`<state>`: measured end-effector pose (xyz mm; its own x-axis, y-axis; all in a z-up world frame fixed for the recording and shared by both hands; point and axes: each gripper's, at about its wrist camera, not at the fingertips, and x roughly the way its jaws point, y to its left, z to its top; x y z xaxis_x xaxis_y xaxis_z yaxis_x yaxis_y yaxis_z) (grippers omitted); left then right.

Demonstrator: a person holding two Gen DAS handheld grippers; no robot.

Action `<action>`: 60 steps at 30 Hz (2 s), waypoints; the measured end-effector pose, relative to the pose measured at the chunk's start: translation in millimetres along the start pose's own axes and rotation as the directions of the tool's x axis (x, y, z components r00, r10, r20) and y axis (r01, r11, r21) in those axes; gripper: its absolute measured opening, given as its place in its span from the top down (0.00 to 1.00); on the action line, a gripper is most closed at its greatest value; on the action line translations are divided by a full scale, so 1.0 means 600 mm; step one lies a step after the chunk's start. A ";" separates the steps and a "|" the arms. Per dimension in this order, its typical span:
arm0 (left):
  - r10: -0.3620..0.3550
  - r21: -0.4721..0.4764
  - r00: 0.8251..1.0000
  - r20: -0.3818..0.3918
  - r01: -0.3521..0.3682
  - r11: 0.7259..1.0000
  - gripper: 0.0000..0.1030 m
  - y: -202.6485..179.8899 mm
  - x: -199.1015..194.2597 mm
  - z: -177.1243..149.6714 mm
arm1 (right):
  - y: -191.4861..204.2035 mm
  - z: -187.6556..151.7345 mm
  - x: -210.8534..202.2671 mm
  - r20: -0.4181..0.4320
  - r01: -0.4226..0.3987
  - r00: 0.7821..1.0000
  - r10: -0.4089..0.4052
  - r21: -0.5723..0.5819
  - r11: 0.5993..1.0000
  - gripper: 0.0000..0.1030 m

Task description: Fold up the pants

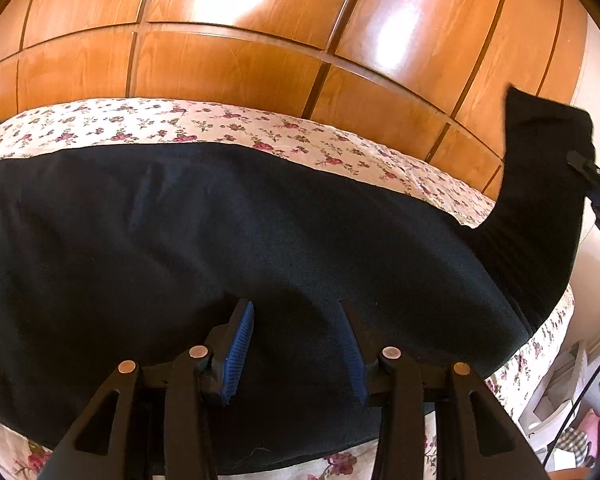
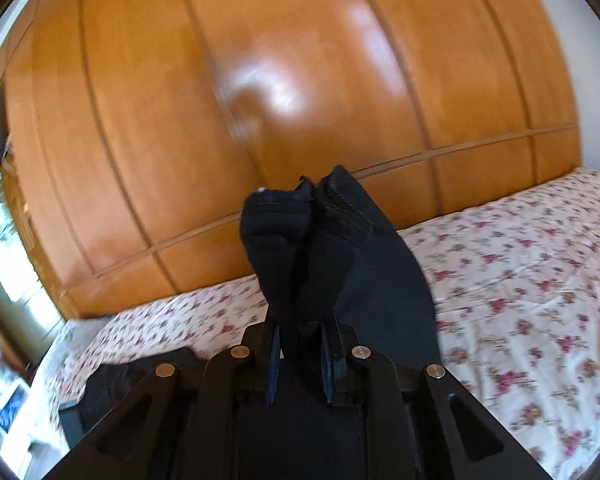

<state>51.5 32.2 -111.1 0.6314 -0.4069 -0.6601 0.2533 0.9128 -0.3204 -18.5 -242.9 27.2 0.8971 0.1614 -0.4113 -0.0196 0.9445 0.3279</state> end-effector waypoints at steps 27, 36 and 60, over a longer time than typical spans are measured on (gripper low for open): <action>-0.223 -0.234 0.971 0.082 0.237 0.943 0.51 0.046 -0.020 0.012 | 0.137 -0.194 0.086 -0.341 -0.230 0.939 0.049 -0.516 0.825 0.47; -0.349 -0.310 0.919 0.181 0.390 0.867 0.36 0.049 -0.035 0.026 | -0.010 -0.146 0.002 -0.203 0.022 0.974 -0.104 -0.371 0.928 0.40; -0.392 -0.269 0.920 0.002 0.378 0.886 0.87 -0.006 0.040 0.060 | -0.129 -0.173 0.016 -0.348 0.072 0.927 -0.143 -0.210 0.975 0.70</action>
<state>92.4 20.1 -101.2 0.4826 -0.7323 -0.4805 0.2664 0.6454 -0.7159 -54.3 -285.0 -90.2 0.6807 0.1137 -0.7237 -0.0473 0.9926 0.1114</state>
